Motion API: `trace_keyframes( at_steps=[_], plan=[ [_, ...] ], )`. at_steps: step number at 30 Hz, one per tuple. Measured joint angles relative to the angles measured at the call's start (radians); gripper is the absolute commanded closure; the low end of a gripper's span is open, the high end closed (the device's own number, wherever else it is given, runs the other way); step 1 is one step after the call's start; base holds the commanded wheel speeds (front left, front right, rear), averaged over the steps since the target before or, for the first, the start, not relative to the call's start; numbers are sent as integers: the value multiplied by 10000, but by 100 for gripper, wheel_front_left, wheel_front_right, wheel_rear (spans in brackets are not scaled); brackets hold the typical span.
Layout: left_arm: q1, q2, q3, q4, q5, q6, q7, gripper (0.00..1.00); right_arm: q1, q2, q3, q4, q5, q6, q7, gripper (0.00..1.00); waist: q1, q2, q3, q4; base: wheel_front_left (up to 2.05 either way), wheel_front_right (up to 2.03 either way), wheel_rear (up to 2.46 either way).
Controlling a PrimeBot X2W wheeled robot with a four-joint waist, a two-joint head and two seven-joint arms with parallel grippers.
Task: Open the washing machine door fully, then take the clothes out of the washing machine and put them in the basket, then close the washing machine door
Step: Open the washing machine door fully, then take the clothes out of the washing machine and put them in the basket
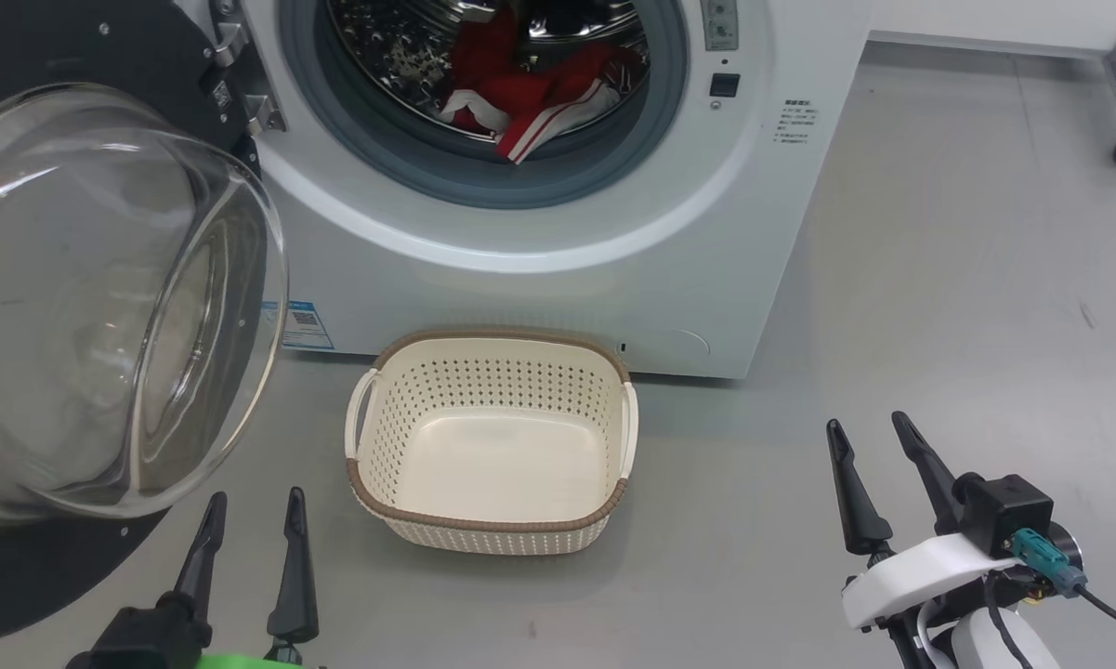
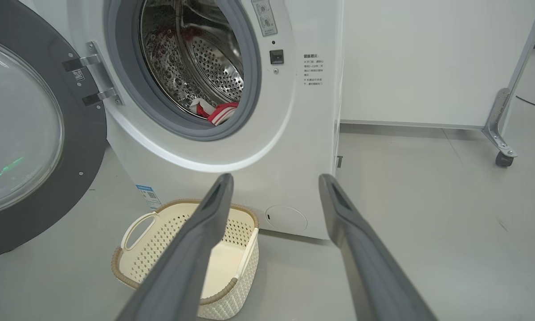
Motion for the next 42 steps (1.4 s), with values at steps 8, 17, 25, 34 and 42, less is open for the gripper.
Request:
trace_keyframes(
  at_steps=[8,17,25,34,42],
  plan=[
    [0,0,-84,-151,0,-12,165,0,0,0,102,-226,27,-10,0,0,0,0,71,-773,0,0,0],
    [-4,6,-221,-199,100,-12,355,0,2,0,171,-428,130,-176,0,0,0,0,180,-1499,0,0,0],
    [-31,15,-324,-194,173,-12,523,0,24,2,121,-589,153,-274,0,0,0,0,271,-1749,0,0,0],
    [-59,25,-320,-194,261,2,570,0,40,2,161,-656,219,-349,0,0,0,0,289,-1819,0,0,0],
    [-64,25,-326,-190,263,4,617,0,103,2,205,-723,232,-366,0,0,0,0,292,-1824,0,0,0]
  ],
)
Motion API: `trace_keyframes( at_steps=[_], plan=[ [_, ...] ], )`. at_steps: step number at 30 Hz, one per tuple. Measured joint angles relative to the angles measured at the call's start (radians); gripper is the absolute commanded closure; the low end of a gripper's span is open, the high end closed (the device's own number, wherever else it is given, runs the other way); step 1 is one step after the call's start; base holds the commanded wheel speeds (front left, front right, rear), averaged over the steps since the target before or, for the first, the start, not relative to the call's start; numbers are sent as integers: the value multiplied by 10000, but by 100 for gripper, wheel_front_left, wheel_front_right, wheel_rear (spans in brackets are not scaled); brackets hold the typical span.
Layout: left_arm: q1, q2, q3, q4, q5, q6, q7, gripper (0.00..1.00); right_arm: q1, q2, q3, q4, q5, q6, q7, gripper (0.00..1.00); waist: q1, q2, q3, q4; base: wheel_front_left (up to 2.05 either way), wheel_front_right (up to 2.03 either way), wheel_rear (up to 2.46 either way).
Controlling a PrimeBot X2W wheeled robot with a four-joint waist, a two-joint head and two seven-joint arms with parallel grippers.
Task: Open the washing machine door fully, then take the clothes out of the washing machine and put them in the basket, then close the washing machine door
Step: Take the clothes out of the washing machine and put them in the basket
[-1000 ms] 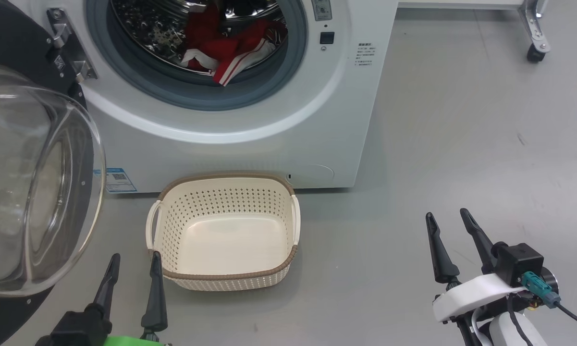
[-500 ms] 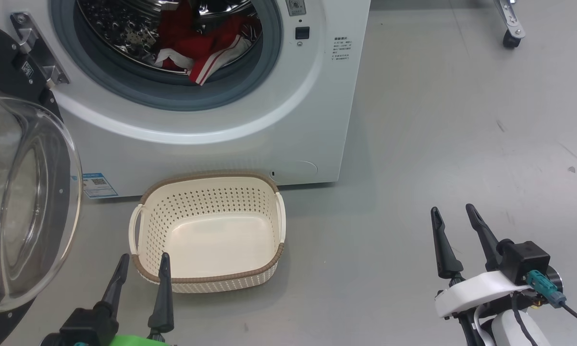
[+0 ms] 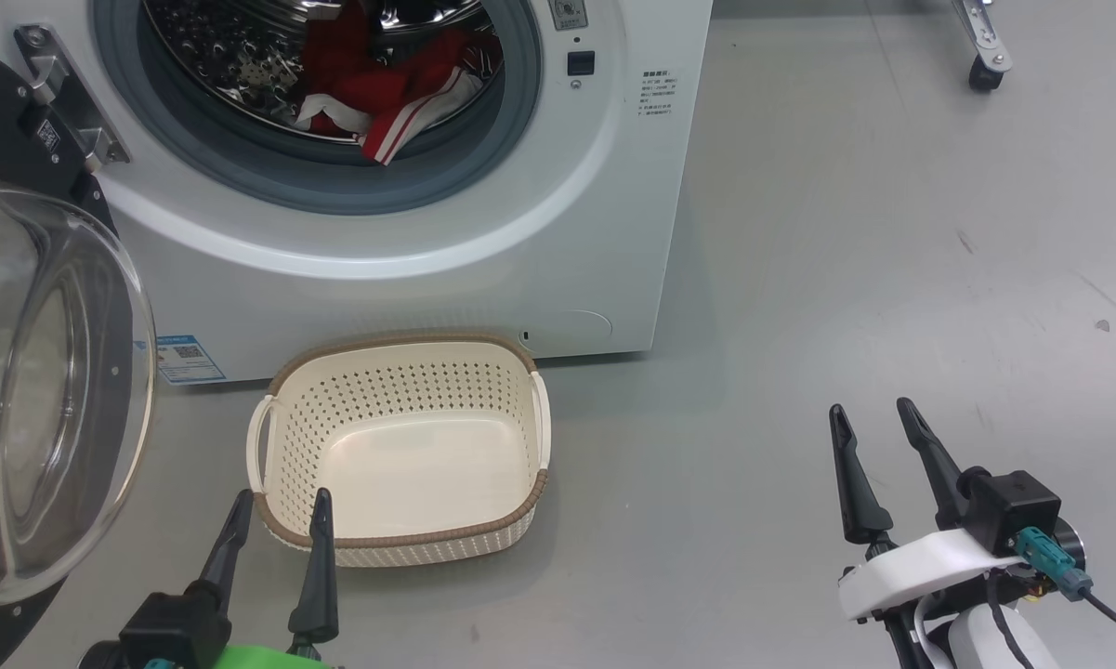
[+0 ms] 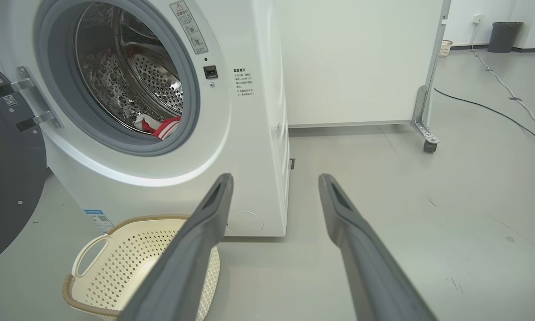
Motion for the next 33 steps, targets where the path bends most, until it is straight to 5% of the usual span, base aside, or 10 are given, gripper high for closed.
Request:
trace_keyframes(
  at_steps=[33],
  plan=[
    [-55,-2,-88,-54,173,190,17,0,134,2,81,-100,240,-73,0,0,0,0,-56,22,34,-34,0]
  ],
)
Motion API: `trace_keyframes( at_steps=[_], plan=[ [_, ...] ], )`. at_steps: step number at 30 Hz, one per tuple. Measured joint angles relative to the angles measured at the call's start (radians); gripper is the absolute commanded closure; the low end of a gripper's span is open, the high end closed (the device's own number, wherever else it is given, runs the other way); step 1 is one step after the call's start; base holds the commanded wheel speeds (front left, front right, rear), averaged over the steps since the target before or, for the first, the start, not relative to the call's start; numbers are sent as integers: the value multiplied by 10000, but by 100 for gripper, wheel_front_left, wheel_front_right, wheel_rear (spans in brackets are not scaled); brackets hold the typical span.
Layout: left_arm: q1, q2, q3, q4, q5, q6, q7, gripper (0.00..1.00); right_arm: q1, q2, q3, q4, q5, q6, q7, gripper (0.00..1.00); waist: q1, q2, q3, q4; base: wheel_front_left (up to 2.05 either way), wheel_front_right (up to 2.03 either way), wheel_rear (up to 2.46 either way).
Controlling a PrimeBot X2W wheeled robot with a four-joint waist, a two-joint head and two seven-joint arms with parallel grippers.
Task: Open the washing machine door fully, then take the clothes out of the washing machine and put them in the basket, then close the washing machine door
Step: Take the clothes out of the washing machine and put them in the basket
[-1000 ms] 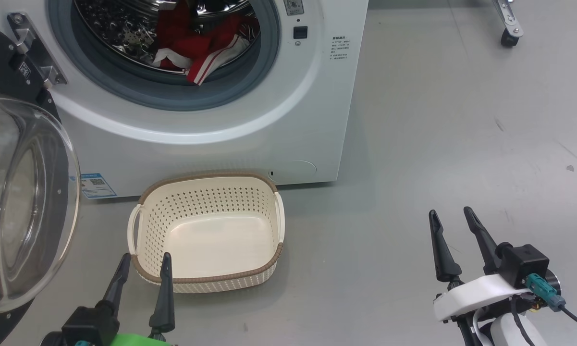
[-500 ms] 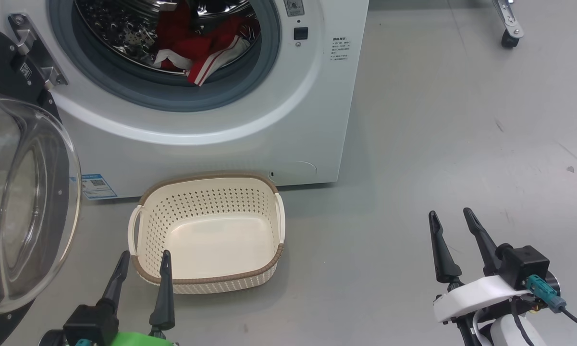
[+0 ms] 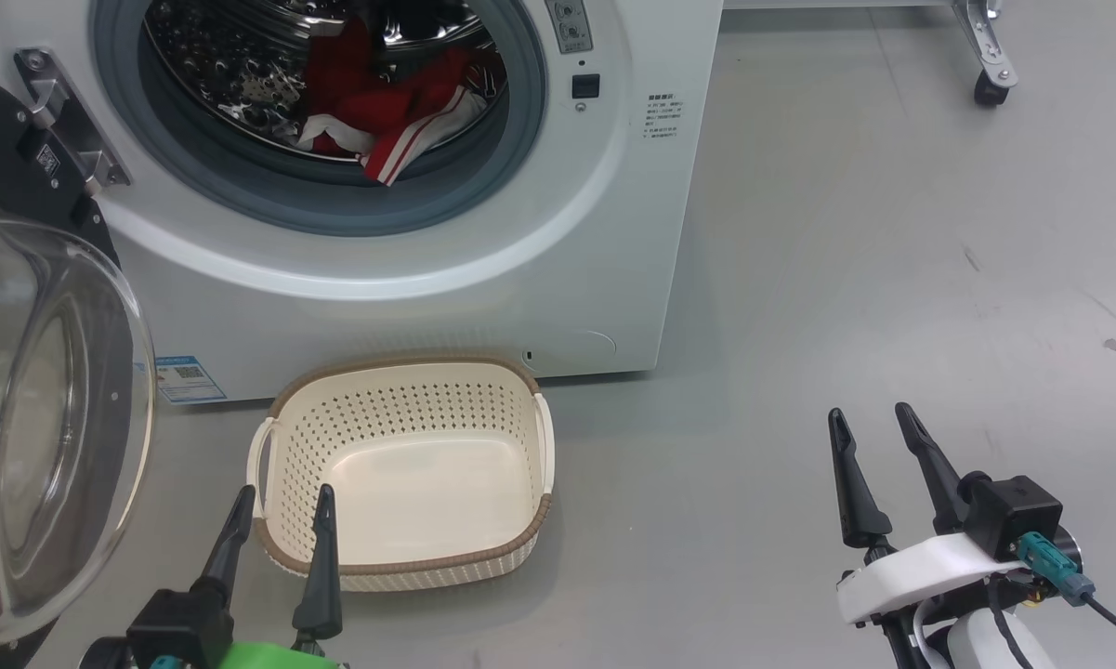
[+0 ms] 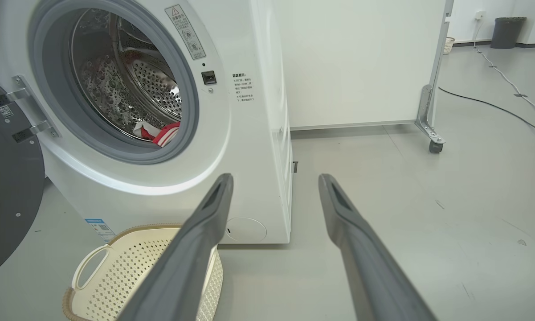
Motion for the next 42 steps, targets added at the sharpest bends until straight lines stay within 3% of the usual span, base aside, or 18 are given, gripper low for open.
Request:
trace_keyframes(
  at_steps=[23,42],
  plan=[
    [-10,4,-79,-38,6,75,12,0,3,0,58,6,82,-8,0,0,0,0,-27,21,105,-105,0],
    [-30,4,-105,-29,15,88,15,0,4,2,96,15,94,-12,0,0,0,0,-60,41,32,-32,0]
  ],
)
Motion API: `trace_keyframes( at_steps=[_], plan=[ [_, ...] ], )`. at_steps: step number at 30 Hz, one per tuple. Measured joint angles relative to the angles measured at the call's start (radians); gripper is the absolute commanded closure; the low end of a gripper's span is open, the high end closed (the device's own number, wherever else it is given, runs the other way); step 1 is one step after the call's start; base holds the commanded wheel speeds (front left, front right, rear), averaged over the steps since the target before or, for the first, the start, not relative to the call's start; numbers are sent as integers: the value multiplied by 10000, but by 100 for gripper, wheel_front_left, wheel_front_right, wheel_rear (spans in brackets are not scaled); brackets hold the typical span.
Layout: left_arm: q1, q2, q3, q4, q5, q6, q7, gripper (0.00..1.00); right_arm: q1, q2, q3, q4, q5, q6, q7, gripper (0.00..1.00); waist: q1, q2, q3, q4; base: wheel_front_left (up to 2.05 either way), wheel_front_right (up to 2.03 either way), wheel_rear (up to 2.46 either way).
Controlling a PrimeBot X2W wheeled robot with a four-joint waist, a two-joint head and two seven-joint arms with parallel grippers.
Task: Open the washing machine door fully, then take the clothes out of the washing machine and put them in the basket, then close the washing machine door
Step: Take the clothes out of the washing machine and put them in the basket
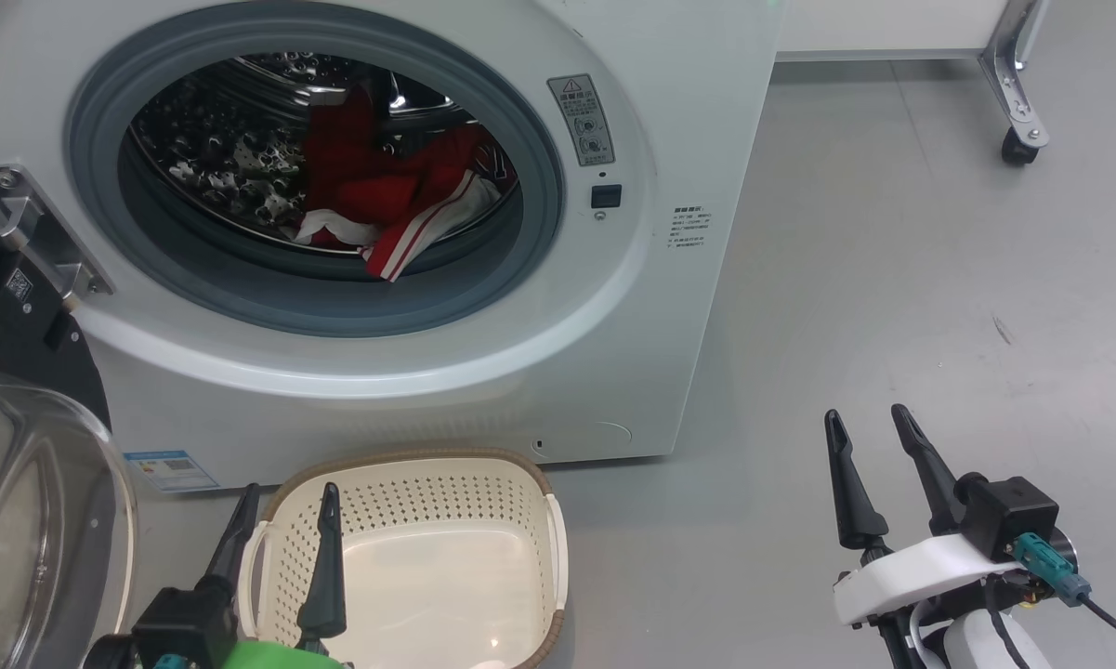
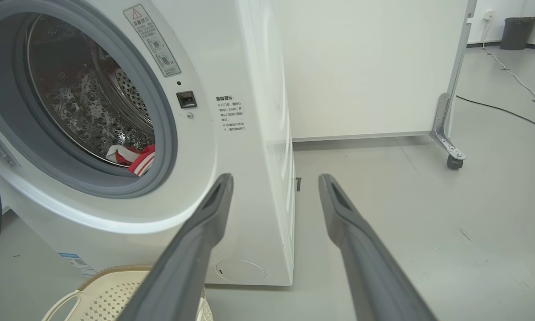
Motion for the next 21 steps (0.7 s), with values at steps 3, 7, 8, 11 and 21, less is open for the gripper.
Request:
trace_keyframes(
  at_steps=[3,7,8,11,21],
  plan=[
    [0,0,-2,2,0,2,2,0,0,0,6,2,0,-2,0,0,0,0,9,4,0,0,0],
    [0,0,6,6,0,35,2,0,0,0,23,2,2,-71,0,0,0,0,33,6,0,0,0],
    [0,0,6,10,0,35,4,0,0,0,27,2,2,-71,0,0,0,0,40,5,0,0,0],
    [-2,0,6,13,0,73,15,0,0,0,27,0,2,-71,0,0,0,0,57,7,0,0,0],
    [-23,0,0,50,36,79,58,0,-1,0,25,-15,2,-71,0,0,0,0,157,16,0,0,0]
  ],
)
